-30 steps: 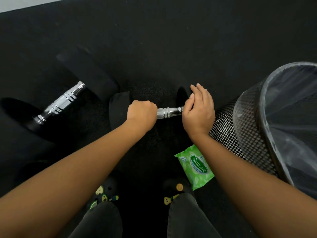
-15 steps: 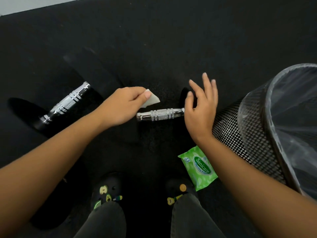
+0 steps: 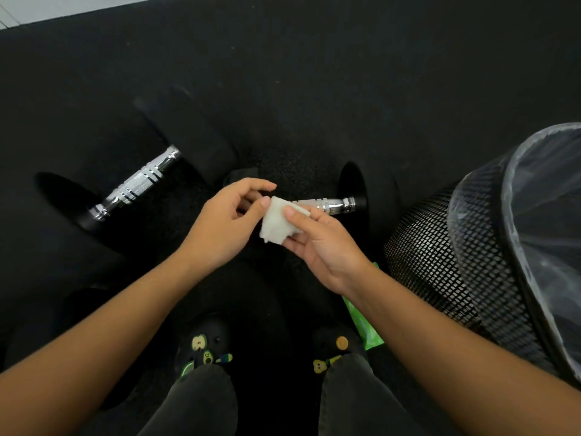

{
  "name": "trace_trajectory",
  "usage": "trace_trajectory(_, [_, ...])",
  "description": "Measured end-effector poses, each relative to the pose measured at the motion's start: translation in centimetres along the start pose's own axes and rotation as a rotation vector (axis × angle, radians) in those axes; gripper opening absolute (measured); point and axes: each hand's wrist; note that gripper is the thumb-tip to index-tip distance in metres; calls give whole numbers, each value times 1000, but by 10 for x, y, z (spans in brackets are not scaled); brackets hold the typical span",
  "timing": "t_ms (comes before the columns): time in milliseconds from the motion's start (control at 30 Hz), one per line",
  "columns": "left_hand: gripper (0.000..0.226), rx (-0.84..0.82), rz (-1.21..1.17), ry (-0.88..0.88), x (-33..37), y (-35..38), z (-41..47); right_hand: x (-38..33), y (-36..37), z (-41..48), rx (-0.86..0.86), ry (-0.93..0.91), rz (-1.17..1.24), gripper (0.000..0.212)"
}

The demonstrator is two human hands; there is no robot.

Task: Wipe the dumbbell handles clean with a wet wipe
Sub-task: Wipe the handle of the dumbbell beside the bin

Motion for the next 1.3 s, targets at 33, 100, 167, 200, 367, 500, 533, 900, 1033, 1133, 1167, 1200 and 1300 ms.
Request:
trace_trajectory(33, [23,53,139,48,-3,-2,-2,4,-4,1,31,29,42,17])
trace_trajectory(100, [25,127,368,144,-11,-5,-4,14,-11,1,123,73,91,14])
trace_trajectory(167, [27,161,481,202,-17,-5,-3,26,-16,1,253,120,132,11])
trace_trajectory(200, [29,171,511,220,-20,-3,-1,31,-20,3,316,137,159,13])
trace_trajectory(367, [41,129,657,240,-29,9,14,38,-27,19,479,177,253,27])
trace_trajectory(500, [42,127,785,255,-33,16,25,29,-15,30,415,138,414,34])
trace_trajectory(533, [42,136,818,255,-34,18,27,27,-10,33,366,118,452,37])
trace_trajectory(900, [39,182,854,277,-39,21,27,25,14,64,363,77,438,51])
trace_trajectory(1033, [39,192,829,294,-39,19,28,30,8,67,362,84,423,56])
trace_trajectory(1133, [39,202,829,302,-40,19,28,32,4,59,304,79,460,52])
trace_trajectory(1167, [39,203,828,302,-40,19,28,32,3,56,281,75,475,50])
trace_trajectory(1200, [39,203,827,302,-40,19,28,31,2,53,269,74,483,46])
trace_trajectory(1300, [38,208,826,311,-40,19,28,30,1,52,317,81,468,26])
Point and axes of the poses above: each hand's wrist, its own z-axis towards the middle knuckle, its own y-axis out of the palm, x = y × z, and after that the axes turned 6 degrees about -x, right-handed
